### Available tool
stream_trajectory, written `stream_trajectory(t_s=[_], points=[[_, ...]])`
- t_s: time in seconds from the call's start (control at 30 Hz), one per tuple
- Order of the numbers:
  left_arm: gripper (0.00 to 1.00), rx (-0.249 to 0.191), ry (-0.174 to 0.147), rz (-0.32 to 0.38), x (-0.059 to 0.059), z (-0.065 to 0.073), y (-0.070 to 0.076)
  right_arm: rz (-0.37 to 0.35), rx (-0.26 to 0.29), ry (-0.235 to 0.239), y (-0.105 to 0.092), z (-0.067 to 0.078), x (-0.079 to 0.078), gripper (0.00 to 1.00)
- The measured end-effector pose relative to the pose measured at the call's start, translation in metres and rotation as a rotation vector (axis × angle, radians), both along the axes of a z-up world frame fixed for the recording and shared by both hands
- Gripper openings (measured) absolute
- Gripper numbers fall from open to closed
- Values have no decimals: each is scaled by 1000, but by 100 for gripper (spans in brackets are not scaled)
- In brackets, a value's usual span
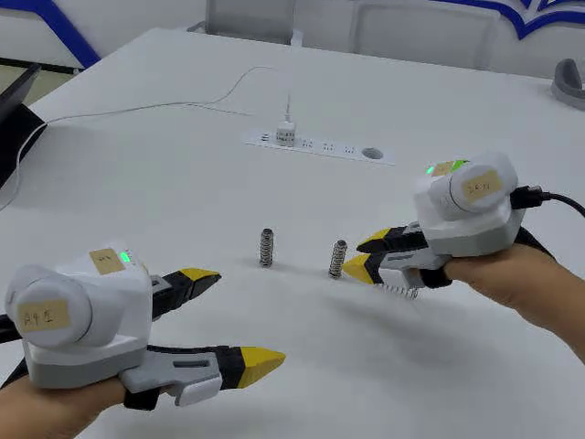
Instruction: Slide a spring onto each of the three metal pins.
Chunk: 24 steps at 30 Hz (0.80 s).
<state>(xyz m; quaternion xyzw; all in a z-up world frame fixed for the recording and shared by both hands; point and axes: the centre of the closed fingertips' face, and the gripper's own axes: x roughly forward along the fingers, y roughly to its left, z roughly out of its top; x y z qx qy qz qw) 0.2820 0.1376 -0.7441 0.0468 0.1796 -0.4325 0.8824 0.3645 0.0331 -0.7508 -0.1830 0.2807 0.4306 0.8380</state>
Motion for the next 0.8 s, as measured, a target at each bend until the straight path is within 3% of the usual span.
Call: stream_trajectory(t_s=[0.8], points=[[73, 0, -6, 1, 1, 3, 0, -33, 35, -20, -16, 11, -26, 22]])
